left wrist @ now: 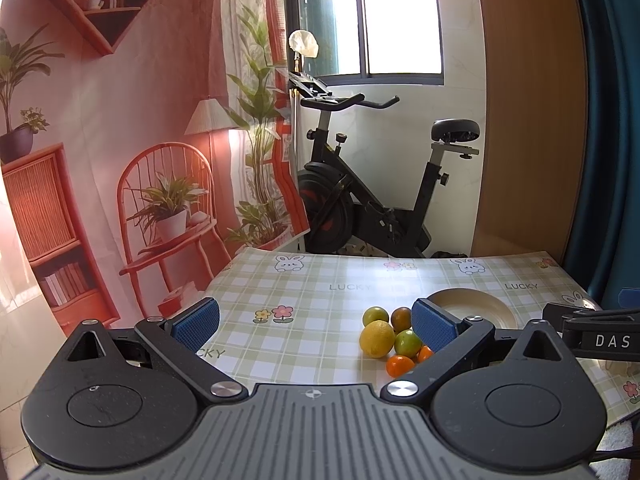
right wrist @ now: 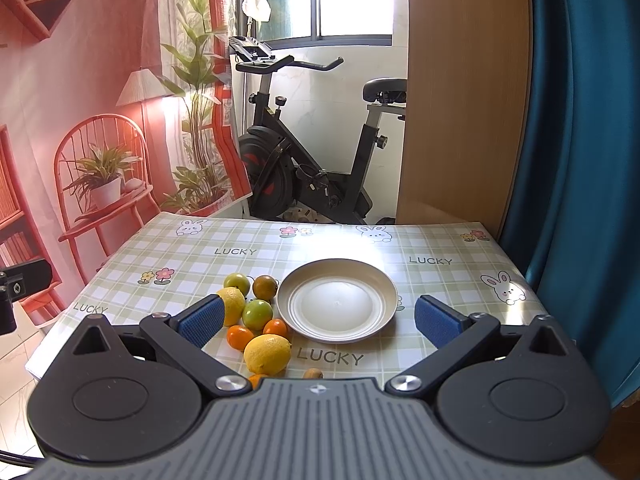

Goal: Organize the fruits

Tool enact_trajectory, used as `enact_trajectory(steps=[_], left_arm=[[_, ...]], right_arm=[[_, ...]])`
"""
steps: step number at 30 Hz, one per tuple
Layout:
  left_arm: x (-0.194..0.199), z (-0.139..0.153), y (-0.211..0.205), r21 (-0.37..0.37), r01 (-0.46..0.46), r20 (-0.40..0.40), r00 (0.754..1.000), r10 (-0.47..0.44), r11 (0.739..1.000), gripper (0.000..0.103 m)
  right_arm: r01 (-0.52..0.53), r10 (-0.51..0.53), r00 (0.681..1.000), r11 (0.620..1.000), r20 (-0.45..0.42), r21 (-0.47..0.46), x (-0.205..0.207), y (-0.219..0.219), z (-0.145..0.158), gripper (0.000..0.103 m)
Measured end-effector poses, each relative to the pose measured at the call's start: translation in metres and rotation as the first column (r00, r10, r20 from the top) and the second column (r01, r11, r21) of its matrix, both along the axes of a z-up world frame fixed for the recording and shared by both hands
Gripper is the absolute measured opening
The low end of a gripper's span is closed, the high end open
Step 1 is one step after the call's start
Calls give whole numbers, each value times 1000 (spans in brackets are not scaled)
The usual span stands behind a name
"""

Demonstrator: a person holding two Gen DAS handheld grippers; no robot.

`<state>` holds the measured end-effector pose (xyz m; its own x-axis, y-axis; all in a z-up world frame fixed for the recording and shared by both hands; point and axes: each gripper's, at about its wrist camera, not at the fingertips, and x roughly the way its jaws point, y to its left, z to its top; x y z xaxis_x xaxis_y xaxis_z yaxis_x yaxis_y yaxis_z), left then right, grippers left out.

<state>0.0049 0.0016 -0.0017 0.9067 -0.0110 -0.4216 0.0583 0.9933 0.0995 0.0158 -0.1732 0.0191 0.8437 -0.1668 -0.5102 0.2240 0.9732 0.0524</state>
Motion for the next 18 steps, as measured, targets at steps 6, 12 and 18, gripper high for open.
enact_trajectory(steps=[6,12,18], left_arm=[[-2,1,-1,5,5,17,1000,-5,1000,103],[-2,1,-3,4,1,27,1000,-2,1000,103],[3,0,2,-22,7,9,1000,-7,1000,103]], right_arm=[[-2,2,1000,1000,-3,-4,0,2,-1,103],[-3,3,1000,1000,2,-9,-1,1,0,103],[-1,1,1000,1000,9,26,2,-10,2,103]])
